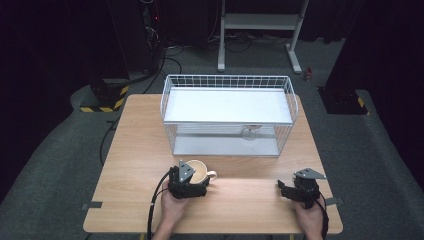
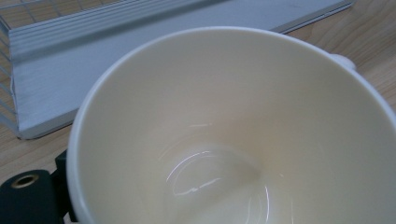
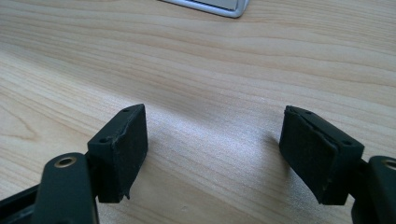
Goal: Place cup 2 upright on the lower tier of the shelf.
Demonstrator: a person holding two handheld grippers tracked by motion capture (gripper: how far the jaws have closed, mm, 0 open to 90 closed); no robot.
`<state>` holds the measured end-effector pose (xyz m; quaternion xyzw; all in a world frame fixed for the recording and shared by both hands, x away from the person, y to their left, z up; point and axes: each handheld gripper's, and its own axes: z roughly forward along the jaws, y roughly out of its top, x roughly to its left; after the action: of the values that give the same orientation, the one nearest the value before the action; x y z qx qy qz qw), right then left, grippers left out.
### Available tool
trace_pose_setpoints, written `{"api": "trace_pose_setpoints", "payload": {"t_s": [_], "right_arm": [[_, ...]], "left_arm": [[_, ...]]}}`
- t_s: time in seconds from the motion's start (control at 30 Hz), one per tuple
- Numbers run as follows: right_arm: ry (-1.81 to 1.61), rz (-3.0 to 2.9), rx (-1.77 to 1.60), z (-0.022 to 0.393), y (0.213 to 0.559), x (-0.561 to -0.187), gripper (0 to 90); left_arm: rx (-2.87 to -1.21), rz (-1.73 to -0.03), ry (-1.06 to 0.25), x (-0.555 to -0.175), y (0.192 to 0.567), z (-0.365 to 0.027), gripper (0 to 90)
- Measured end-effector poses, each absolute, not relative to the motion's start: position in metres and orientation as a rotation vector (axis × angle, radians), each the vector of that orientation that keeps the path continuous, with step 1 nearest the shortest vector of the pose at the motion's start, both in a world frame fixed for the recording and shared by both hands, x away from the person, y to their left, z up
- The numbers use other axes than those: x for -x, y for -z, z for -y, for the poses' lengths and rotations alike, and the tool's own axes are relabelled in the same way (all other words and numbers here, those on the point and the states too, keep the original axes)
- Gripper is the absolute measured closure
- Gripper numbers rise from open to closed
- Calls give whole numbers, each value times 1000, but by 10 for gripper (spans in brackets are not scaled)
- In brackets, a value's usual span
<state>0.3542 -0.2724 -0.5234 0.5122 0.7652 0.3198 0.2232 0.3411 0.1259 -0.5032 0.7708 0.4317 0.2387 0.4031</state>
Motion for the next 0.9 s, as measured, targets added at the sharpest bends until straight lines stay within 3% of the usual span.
{"api": "trace_pose_setpoints", "payload": {"t_s": [0.9], "right_arm": [[-883, -2112, -1414, 272, 523, -354, 235]], "left_arm": [[-1946, -1080, -616, -355, 489, -118, 91]]}}
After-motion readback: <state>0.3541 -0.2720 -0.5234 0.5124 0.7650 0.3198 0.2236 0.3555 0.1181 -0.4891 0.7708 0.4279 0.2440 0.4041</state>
